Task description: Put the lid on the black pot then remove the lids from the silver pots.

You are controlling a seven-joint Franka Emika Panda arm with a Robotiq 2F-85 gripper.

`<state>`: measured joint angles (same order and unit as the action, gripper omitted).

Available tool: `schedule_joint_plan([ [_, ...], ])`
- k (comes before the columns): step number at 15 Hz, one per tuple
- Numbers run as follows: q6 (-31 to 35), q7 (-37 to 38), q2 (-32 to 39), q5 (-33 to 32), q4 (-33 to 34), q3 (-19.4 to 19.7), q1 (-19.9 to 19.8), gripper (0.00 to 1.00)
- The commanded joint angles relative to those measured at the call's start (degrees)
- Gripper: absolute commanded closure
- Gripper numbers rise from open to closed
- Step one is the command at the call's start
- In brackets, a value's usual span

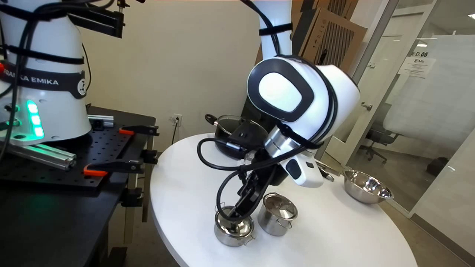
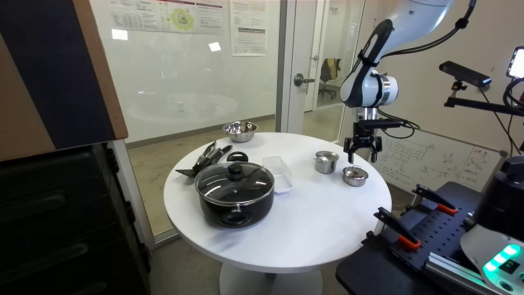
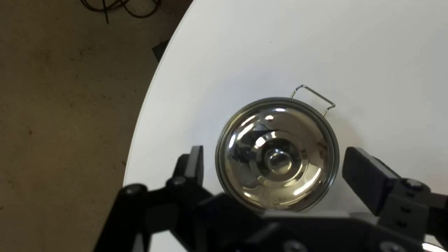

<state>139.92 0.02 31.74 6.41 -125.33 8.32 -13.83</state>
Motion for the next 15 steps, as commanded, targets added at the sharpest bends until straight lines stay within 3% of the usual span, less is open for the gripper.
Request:
schedule_joint_plan([
  [1,2.46,-0.19,1.64,2.13,1.78,-0.81,-0.80,0.00],
  [15,6.14,0.50,4.28,2.07,2.07,-1.56,-0.25,0.00],
])
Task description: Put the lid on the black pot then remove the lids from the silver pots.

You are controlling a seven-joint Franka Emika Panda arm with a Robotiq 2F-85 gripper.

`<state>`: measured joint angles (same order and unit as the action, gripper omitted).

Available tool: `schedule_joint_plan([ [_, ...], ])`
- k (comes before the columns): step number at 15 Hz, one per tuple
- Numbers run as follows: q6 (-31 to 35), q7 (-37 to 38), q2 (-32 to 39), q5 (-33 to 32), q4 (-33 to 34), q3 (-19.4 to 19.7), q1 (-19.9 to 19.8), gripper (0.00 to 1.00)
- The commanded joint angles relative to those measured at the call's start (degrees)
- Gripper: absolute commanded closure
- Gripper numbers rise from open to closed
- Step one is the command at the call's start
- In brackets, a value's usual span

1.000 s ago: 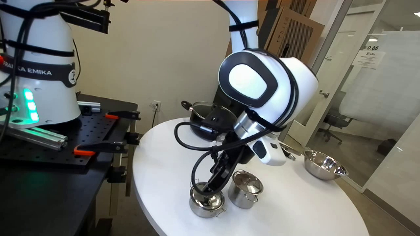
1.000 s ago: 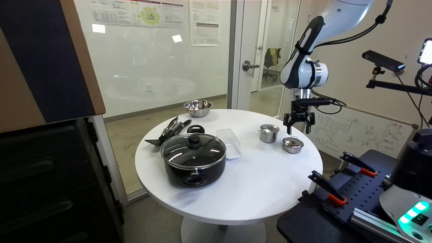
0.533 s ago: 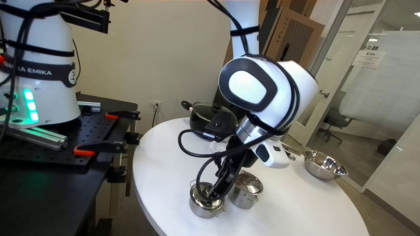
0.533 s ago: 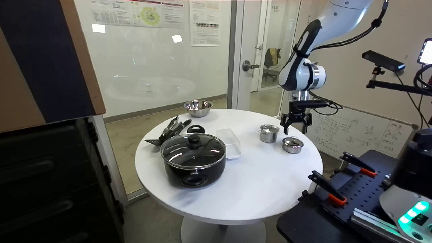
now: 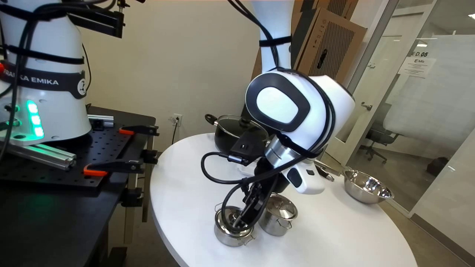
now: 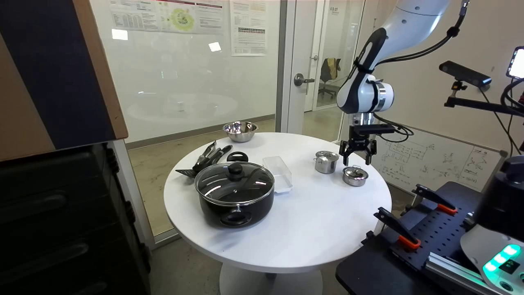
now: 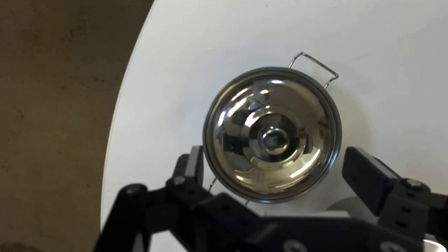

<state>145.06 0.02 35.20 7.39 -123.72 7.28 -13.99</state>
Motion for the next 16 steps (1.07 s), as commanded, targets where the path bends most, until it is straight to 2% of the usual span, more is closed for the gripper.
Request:
schedule_joint_plan([
  [1,0.89,0.42,0.74,1.19,0.24,-0.68,-0.11,0.00],
  [7,1.00,0.32,1.36,1.07,0.13,-1.03,0.01,0.00],
  [9,1.01,0.39,1.53,1.08,0.21,-1.04,0.01,0.13],
  [10,1.07,0.38,1.54,1.05,0.14,-1.03,0.02,0.25],
  [16,1.07,0.22,1.63,1.26,0.25,-1.12,-0.21,0.66],
])
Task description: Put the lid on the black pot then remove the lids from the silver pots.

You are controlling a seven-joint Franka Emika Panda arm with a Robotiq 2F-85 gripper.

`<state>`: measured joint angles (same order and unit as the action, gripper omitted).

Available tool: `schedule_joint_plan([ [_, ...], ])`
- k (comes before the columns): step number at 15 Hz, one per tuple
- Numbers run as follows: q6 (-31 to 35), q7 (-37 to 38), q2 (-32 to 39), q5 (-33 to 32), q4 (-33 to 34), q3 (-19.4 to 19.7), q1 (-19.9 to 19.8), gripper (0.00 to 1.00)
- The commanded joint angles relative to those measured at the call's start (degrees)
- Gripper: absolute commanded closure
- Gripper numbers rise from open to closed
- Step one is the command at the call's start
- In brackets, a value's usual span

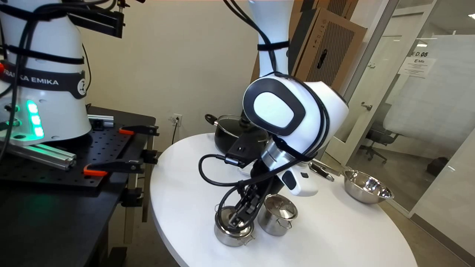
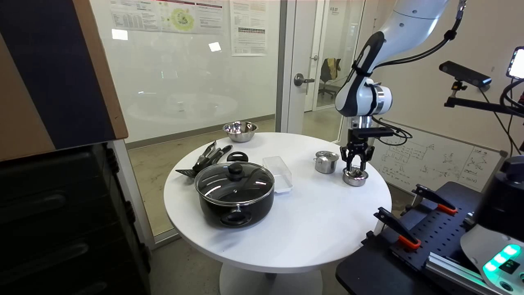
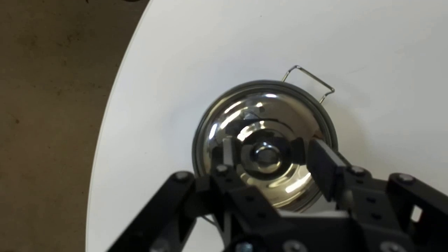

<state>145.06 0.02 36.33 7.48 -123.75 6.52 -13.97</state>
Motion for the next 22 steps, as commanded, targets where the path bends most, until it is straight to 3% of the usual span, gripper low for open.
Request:
schedule_joint_plan([
  [1,1.07,0.20,0.54,1.17,0.31,-0.36,-0.23,0.73],
  [4,1.06,-0.11,0.22,1.23,0.27,-0.47,-0.38,0.99],
  [5,1.08,-0.21,0.13,1.23,0.22,-0.50,-0.43,1.00],
  [7,0.54,-0.81,-0.58,1.58,-0.13,-0.94,-0.78,0.95],
  [16,-2.89,-11.28,-13.41,7.39,-6.81,-7.11,-3.42,0.95],
  [22,-1.67,-8.82,-12.79,2.14,-10.47,-6.34,3.78,0.95],
])
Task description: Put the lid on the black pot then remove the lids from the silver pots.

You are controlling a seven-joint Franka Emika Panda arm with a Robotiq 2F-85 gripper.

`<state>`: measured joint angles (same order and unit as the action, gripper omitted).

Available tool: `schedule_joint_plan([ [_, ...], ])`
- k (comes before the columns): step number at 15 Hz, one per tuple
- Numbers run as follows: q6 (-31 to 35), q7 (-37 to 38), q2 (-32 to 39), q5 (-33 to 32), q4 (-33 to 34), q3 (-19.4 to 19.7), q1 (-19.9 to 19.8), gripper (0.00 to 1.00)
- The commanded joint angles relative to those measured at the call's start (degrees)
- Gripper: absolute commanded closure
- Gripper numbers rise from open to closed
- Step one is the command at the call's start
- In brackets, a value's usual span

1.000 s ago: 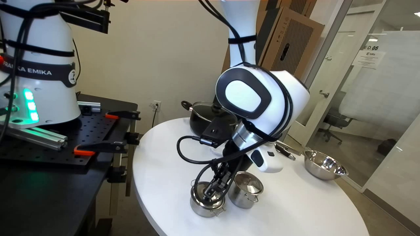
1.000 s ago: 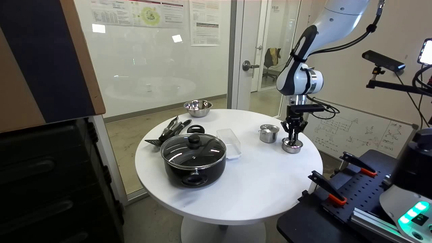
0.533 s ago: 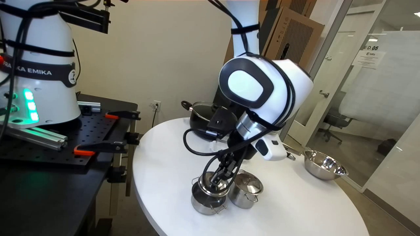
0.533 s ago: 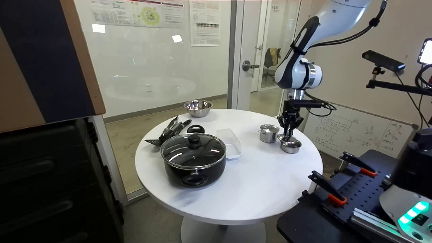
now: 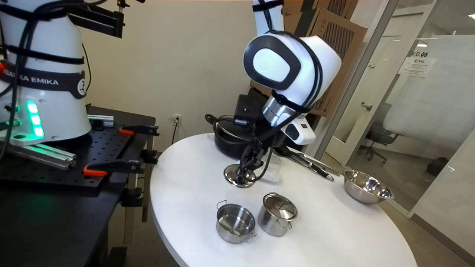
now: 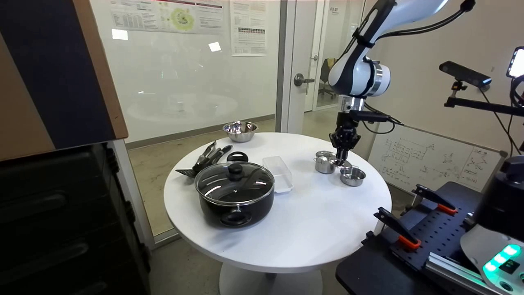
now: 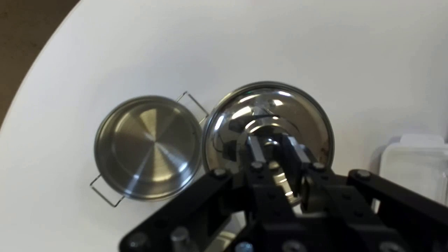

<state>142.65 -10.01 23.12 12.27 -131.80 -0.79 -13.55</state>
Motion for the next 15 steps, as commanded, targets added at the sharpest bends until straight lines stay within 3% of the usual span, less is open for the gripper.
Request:
schedule_joint_plan([
  [1,1.02,2.15,1.53,-3.78,-2.81,1.30,4.62,0.95],
  [5,3.90,5.76,4.98,-8.21,-3.88,2.73,8.38,0.95],
  [13,7.16,11.36,11.85,-14.88,-3.17,6.96,12.03,0.95],
  [14,7.52,11.55,12.33,-15.12,-3.12,7.12,12.19,0.56],
  [15,8.01,11.19,12.56,-14.89,-3.23,6.86,12.03,0.54],
])
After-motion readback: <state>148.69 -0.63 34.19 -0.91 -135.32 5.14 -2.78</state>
